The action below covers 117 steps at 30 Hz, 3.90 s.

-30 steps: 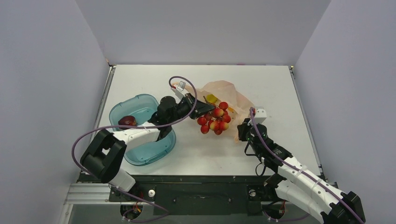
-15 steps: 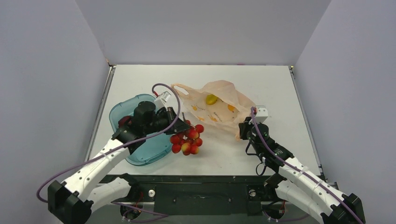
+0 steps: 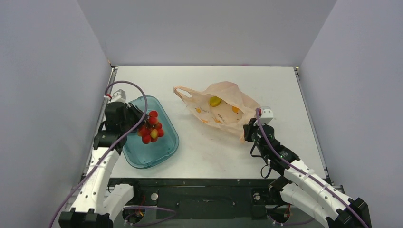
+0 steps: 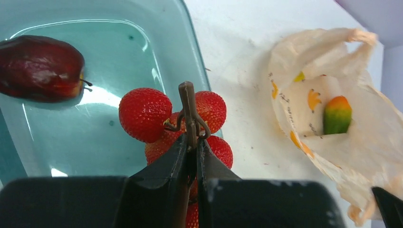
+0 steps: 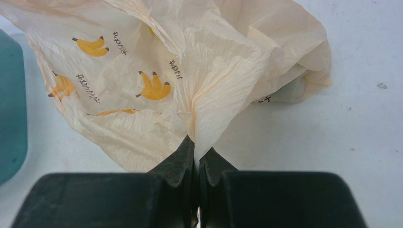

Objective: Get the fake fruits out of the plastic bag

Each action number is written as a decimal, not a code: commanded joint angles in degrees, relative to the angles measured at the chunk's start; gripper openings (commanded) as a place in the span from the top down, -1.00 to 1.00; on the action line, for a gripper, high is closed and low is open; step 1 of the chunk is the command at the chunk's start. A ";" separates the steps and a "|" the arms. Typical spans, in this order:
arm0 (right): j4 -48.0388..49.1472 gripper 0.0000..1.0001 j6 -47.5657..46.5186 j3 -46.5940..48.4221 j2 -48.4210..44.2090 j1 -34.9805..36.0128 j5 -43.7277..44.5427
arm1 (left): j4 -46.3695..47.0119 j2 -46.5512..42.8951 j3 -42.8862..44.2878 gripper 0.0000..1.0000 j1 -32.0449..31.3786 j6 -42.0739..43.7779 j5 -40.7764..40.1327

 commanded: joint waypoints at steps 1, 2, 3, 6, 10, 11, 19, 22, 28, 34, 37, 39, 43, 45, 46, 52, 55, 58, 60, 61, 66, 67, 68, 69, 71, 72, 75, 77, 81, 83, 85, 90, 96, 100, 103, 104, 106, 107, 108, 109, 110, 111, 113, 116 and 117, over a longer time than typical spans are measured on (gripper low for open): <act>1.22 1.00 -0.17 2.54 -0.64 -0.23 -0.96 | 13.76 9.70 -1.69 1.00 7.14 5.77 12.18; 1.24 1.00 -0.18 2.59 -0.59 -0.28 -1.03 | 14.72 11.42 -1.50 1.00 9.68 6.19 13.81; 1.25 1.00 -0.30 2.62 -0.53 -0.24 -1.24 | 16.60 14.80 -1.04 1.00 10.66 7.01 16.22; 1.17 1.00 -0.64 2.77 -0.38 -0.30 -1.56 | 18.63 20.55 0.08 1.00 14.35 8.40 18.77; 1.31 1.00 -0.82 2.91 -0.26 -0.46 -2.11 | 22.23 28.12 1.16 1.00 15.48 10.63 19.94; 1.45 1.00 -0.75 2.97 -0.11 -0.47 -2.18 | 22.54 30.79 1.92 1.00 15.57 11.02 20.88; 1.96 1.00 0.07 2.67 0.40 -0.51 -2.99 | 24.34 40.00 5.35 0.61 15.67 9.37 21.49; 1.92 1.00 0.26 2.73 0.31 -0.54 -3.26 | 19.04 42.51 8.37 0.25 15.66 10.04 17.81; 1.54 1.00 0.33 3.19 0.26 -0.53 -3.57 | 12.28 42.27 12.09 0.08 15.43 12.55 11.40; 1.14 1.00 0.25 3.20 0.93 -0.49 -4.38 | 6.31 34.84 13.34 -0.01 15.26 15.05 6.89; 0.92 1.00 0.23 3.14 1.14 -0.44 -5.64 | 3.46 31.07 13.64 -0.04 15.33 16.23 5.60; 0.77 1.00 0.16 3.08 1.39 -0.40 -7.02 | 2.41 28.17 13.33 -0.05 15.31 16.51 7.17; 0.39 1.00 1.68 2.18 2.43 0.79 -9.47 | 2.99 22.24 9.35 -0.04 14.60 13.53 15.61; 0.70 1.00 3.43 0.60 2.93 2.75 -9.83 | 5.87 17.67 5.97 -0.04 12.99 10.24 20.89; 0.94 1.00 4.12 -1.00 3.12 3.43 -9.70 | 7.12 16.55 4.70 -0.04 12.10 8.86 22.61; 3.78 1.00 9.84 -6.19 4.66 7.33 -9.32 | 28.77 8.87 -7.04 -0.04 -11.47 -6.02 22.81; 4.16 1.00 11.79 -6.64 3.61 7.63 -9.05 | 42.47 8.21 -12.24 -0.04 -24.79 -9.17 12.43; 3.75 1.00 12.74 -6.18 1.17 7.64 -8.71 | 51.38 10.99 -13.58 -0.04 -31.30 -8.16 5.39; 3.16 1.00 13.32 -5.24 0.03 7.63 -8.63 | 55.85 14.51 -13.32 -0.03 -34.65 -6.47 0.55; 2.77 1.00 13.33 -4.86 -0.27 7.62 -8.60 | 57.56 17.13 -13.22 -0.03 -36.43 -5.21 -0.35; 2.34 1.00 13.16 -2.07 -0.48 7.62 -8.07 | 69.94 27.68 -11.42 -0.02 -40.73 -1.14 -8.36; 2.42 1.00 13.12 -1.75 -0.37 7.66 -8.12 | 70.75 30.86 -10.68 -0.02 -40.91 0.61 -9.03; 2.47 1.00 13.13 -1.54 -0.34 7.63 -8.13 | 72.00 32.50 -9.31 -0.01 -41.13 2.19 -9.70; 2.48 1.00 13.10 -1.22 -0.31 7.62 -8.07 | 72.89 35.38 -8.70 0.00 -41.20 2.86 -10.09; 2.51 1.00 13.10 -0.70 -0.31 7.67 -8.09 | 75.98 39.58 -7.56 0.00 -40.96 4.34 -11.29; 2.45 1.00 12.93 -0.44 -0.26 7.61 -8.12 | 77.97 41.94 -6.86 0.00 -40.68 5.45 -11.81; 2.09 1.00 12.70 0.32 -0.16 7.53 -7.94 | 80.69 46.23 -5.38 -0.02 -40.50 7.49 -13.81; 2.05 1.00 12.52 0.68 -0.09 7.47 -7.96 | 81.81 49.51 -3.46 -0.03 -40.28 8.50 -14.42; 1.69 1.00 11.82 1.65 0.34 7.36 -7.95 | 82.78 56.12 1.86 -0.06 -39.45 10.59 -15.29; 1.62 1.00 11.49 2.17 0.36 7.17 -7.83 | 83.47 59.56 4.18 -0.06 -38.36 11.37 -15.06; 1.45 1.00 11.11 2.76 0.38 7.10 -7.90 | 84.46 62.32 5.95 -0.05 -37.64 13.13 -15.59; 0.13 1.00 9.66 4.76 0.57 6.44 -8.01 | 76.72 67.83 13.68 -0.02 -34.59 10.53 -15.45; -0.95 1.00 8.20 6.19 0.67 3.69 -9.56 | 76.82 70.19 17.34 -0.04 -32.28 3.95 -12.81; -0.94 1.00 8.12 6.68 0.91 2.41 -11.19 | 78.25 72.67 19.37 -0.04 -32.07 -0.19 -12.51; -0.44 1.00 8.41 6.69 1.33 2.39 -12.72 | 80.54 75.32 21.23 -0.03 -31.98 -4.08 -12.36; 0.00 1.00 8.70 6.43 1.75 2.51 -13.64 | 81.09 75.92 22.25 0.00 -32.02 -5.40 -12.58; 0.26 1.00 8.87 6.11 2.25 2.75 -15.06 | 81.51 77.39 23.64 0.01 -32.17 -6.49 -14.46; 0.32 1.00 8.86 5.85 2.38 2.85 -15.65 | 81.55 78.20 23.99 0.00 -32.23 -6.88 -15.28; 0.54 1.00 8.86 5.73 2.40 2.98 -15.89 | 81.43 78.54 24.74 -0.05 -32.28 -6.94 -17.24; 0.64 1.00 8.86 5.43 2.37 3.10 -16.45 | 81.24 79.08 25.03 -0.08 -32.34 -6.91 -18.17; 0.71 1.00 8.86 5.30 2.26 3.24 -16.69 | 80.47 79.25 25.66 -0.11 -32.33 -6.91 -20.05; 0.68 1.00 8.81 5.12 2.07 3.27 -17.11 | 80.15 79.44 25.84 -0.14 -32.36 -7.12 -20.94; 0.63 1.00 8.83 4.97 1.90 3.40 -17.26 | 80.18 80.08 26.21 -0.17 -32.34 -8.34 -23.04; 0.71 1.00 8.77 5.06 2.02 3.40 -17.64 | 80.73 81.84 28.43 -0.18 -32.14 -9.83 -23.11; 0.72 1.00 8.73 5.24 2.21 3.40 -18.11 | 80.81 83.05 28.94 -0.18 -32.09 -10.31 -22.95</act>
